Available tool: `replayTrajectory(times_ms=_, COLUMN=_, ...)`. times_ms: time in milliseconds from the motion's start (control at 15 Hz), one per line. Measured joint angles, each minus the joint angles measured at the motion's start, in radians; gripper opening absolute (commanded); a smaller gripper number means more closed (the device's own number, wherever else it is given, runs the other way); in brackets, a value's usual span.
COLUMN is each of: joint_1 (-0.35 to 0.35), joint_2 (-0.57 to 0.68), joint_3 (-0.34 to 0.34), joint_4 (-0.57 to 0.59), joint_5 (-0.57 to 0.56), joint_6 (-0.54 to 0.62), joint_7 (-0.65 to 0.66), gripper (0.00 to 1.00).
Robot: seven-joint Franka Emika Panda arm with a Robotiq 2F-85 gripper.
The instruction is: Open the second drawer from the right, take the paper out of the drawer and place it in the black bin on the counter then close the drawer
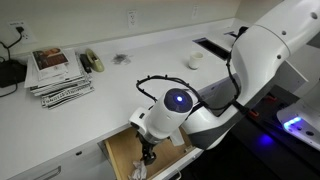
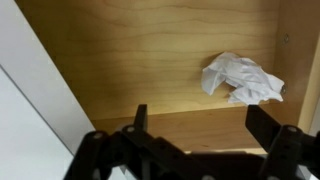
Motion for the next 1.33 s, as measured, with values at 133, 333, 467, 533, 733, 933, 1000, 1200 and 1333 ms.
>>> replayTrajectory(times_ms=133, joint_1=-0.018, joint_2=0.026, joint_3=0.015, joint_4=0.018, joint_5=0.090, joint_6=-0.001, joint_7=-0.099, gripper=1.00)
replayTrajectory(times_ms=333, joint_1=-0.042, joint_2=0.072, joint_3=0.047, joint_4=0.051, joint_5=0.178, joint_6=-0.001, joint_7=-0.206, gripper=1.00)
replayTrajectory(times_ms=467, joint_1=-0.057, joint_2=0.108, joint_3=0.073, joint_4=0.079, joint_5=0.217, joint_6=-0.001, joint_7=-0.260, gripper=1.00)
replayTrajectory(times_ms=533, joint_1=-0.062, joint_2=0.126, joint_3=0.083, joint_4=0.095, joint_5=0.229, joint_6=-0.001, joint_7=-0.282, gripper=1.00)
replayTrajectory(times_ms=733, joint_1=-0.065, joint_2=0.179, joint_3=0.099, joint_4=0.144, joint_5=0.248, joint_6=-0.001, joint_7=-0.322, gripper=1.00)
replayTrajectory(times_ms=933, joint_1=-0.062, joint_2=0.227, joint_3=0.104, joint_4=0.190, joint_5=0.252, joint_6=-0.001, joint_7=-0.337, gripper=1.00)
replayTrajectory(times_ms=1000, joint_1=-0.062, joint_2=0.242, joint_3=0.106, joint_4=0.206, joint_5=0.252, joint_6=-0.001, joint_7=-0.346, gripper=1.00)
replayTrajectory(times_ms=1200, joint_1=-0.061, joint_2=0.284, joint_3=0.117, joint_4=0.253, joint_5=0.253, joint_6=-0.001, joint_7=-0.360, gripper=0.75)
replayTrajectory(times_ms=1333, joint_1=-0.061, joint_2=0.311, joint_3=0.127, joint_4=0.284, joint_5=0.254, joint_6=-0.001, joint_7=-0.376, gripper=0.66)
